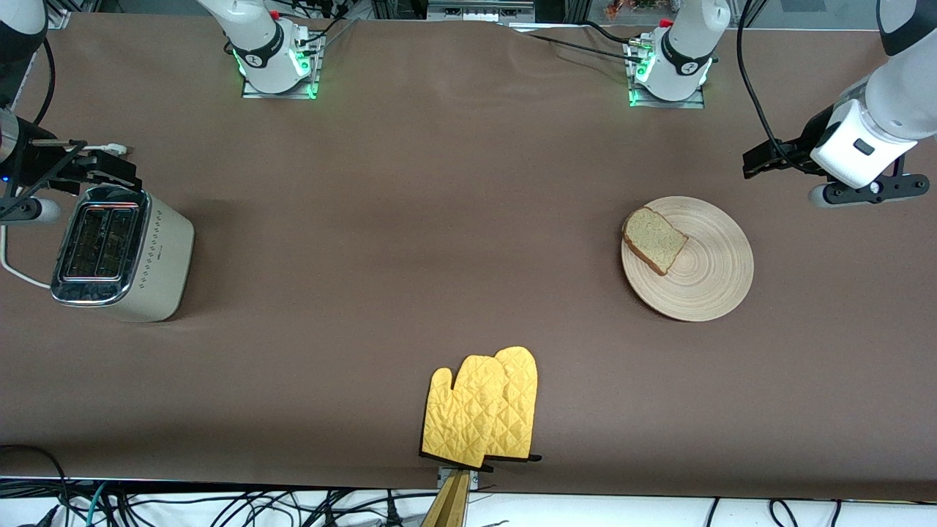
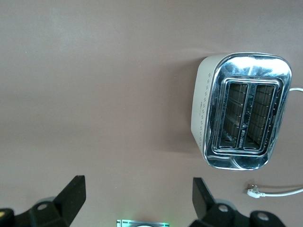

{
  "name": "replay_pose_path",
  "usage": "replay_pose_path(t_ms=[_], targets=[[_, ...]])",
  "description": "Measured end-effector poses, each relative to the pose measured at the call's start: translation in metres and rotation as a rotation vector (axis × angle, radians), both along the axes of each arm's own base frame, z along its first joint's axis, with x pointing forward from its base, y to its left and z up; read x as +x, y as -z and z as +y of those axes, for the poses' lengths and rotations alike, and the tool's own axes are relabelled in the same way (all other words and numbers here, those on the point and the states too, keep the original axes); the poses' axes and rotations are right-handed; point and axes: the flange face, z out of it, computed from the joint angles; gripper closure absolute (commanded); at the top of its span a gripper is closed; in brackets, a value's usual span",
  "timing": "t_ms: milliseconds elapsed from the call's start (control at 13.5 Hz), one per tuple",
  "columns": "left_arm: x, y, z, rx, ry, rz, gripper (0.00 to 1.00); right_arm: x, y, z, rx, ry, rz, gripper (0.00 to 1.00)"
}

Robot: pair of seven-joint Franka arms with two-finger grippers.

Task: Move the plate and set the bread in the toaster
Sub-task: 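Lower the left gripper toward the wooden plate's rim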

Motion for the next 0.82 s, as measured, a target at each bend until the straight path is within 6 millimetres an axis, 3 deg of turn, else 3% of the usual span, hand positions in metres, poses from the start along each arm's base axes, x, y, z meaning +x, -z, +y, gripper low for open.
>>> replay_pose_path(t_ms=[446,818], targets=[[0.01,0.013,0.015,-0.01,0.002,0.0,0.0,0.0,0.0,0.0,0.0,0.0,0.0,0.0],[0.029,0.033,0.062,-0.065,0.038,-0.035,0.0,0.0,0.0,-0.001,0.0,0.001,0.0,0.0]])
